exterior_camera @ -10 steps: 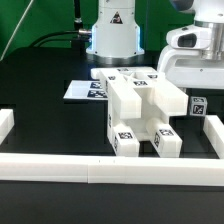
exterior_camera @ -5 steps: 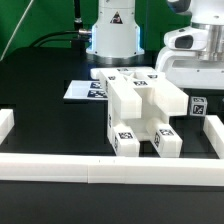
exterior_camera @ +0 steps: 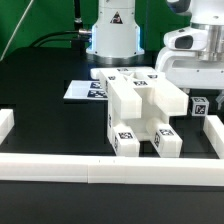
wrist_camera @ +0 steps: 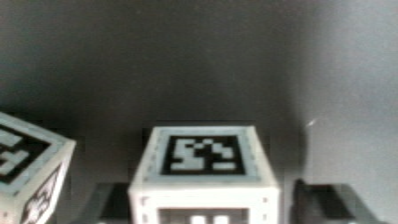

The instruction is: Assemble chair

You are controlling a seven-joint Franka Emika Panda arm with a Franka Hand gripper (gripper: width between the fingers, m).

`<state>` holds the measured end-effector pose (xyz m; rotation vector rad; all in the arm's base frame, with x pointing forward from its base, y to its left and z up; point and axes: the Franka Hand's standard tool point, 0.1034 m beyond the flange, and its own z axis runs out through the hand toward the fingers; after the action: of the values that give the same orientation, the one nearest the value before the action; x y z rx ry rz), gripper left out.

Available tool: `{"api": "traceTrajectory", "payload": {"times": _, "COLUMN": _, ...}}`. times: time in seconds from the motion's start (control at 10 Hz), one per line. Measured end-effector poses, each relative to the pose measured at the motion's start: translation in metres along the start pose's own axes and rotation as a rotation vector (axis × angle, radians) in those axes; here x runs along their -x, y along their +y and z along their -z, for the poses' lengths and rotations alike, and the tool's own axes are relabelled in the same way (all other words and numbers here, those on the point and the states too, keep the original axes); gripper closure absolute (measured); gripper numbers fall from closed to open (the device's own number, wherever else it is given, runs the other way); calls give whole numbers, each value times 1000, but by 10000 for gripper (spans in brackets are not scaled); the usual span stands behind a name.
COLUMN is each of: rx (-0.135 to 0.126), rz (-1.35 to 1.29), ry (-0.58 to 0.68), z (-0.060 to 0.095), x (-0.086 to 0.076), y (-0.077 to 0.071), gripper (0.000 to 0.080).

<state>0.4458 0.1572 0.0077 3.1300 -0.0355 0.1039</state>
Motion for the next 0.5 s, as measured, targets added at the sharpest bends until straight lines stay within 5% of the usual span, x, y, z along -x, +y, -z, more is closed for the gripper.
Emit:
{"api": "traceTrajectory", "payload": {"times": 0.3, "rx": -1, "rz": 4, "ry": 1, "z": 2, "x": -2, "y": 3, "gripper": 518}}
{"api": "traceTrajectory", "payload": {"times": 0.5, "rx": -10, "rz": 2, "ry": -12, "z": 19, "x": -9, "y": -2, "gripper": 518}}
